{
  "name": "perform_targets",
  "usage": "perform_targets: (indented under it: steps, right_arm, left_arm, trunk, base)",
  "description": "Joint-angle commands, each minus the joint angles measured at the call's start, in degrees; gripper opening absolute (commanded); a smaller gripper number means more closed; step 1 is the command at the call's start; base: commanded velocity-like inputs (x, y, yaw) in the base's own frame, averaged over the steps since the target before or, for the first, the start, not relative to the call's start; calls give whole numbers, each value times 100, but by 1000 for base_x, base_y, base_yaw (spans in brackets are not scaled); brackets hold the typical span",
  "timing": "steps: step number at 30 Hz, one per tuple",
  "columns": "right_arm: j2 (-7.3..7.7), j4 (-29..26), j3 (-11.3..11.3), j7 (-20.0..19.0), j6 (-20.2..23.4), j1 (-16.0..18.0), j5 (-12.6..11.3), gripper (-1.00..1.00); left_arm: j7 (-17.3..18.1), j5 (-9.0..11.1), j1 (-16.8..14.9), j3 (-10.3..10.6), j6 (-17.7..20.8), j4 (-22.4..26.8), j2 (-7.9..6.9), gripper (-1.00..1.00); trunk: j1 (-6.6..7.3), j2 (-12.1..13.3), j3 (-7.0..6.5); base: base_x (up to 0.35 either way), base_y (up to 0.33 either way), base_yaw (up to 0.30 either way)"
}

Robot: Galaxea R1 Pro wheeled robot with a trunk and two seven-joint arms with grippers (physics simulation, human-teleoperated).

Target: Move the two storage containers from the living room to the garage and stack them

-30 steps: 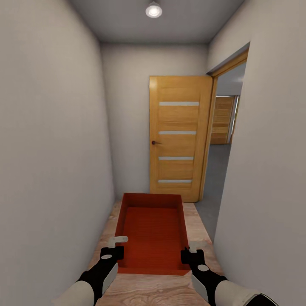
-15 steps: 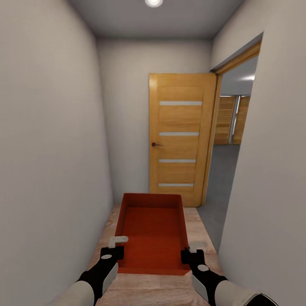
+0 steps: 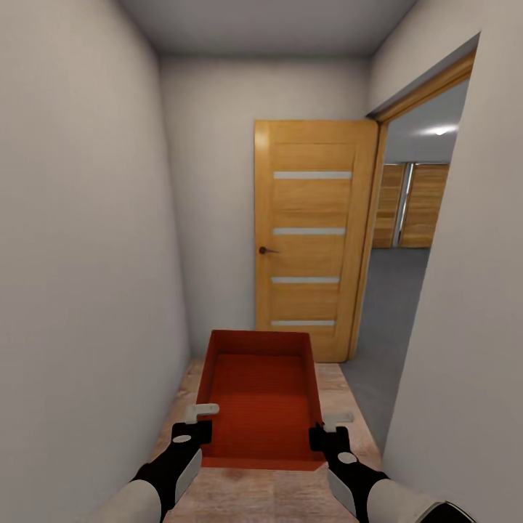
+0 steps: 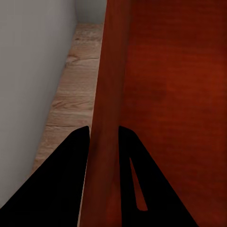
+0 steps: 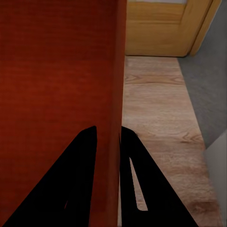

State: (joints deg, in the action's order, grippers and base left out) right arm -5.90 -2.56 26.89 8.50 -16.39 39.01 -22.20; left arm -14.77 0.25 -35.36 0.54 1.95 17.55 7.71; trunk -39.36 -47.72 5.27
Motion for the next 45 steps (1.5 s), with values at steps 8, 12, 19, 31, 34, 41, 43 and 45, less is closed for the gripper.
perform_targets:
  steps: [8,12,19,31,34,41,43,45]
  right_arm:
    - [2,10,-43,-7,-13,1,-66,-100]
    - [2,10,-44,-7,-11,1,-66,-100]
    - [2,10,-44,-7,-13,1,-66,-100]
    - [2,10,-44,-7,-13,1,-65,-100]
    - [2,10,-44,-7,-13,1,-66,-100]
    - [2,10,-44,-7,-13,1,-69,-100]
    - [2,10,-44,-7,-13,1,-68,-100]
    - [2,10,-44,-7,-13,1,-67,-100]
  left_arm:
    - [-44,-86,-6,-133,25,178,-50,-100]
    - [-44,-86,-6,-133,25,178,-50,-100]
    - [-44,-86,-6,-133,25,178,-50,-100]
    - [-44,-86,-6,-133,25,184,-50,-100]
    - [-44,-91,-6,-133,25,186,-50,-100]
    - [-44,-117,-6,-133,31,187,-42,-100]
    - [-44,-115,-6,-135,32,187,-41,-100]
    - [-44,-114,-6,-139,33,187,-41,-100]
  trunk:
    - [-4,-7,10]
    - [-4,-7,10]
    - [-4,-7,10]
    - [-4,-7,10]
    - [-4,-7,10]
    - [-4,-7,10]
    - [-4,-7,10]
    - [-4,-7,10]
  base:
    - [324,0,0]
    - [324,0,0]
    - [324,0,0]
    - [324,0,-101]
    - [324,60,-263]
    - [307,184,-277]
    - [298,217,-280]
    - [295,222,-281]
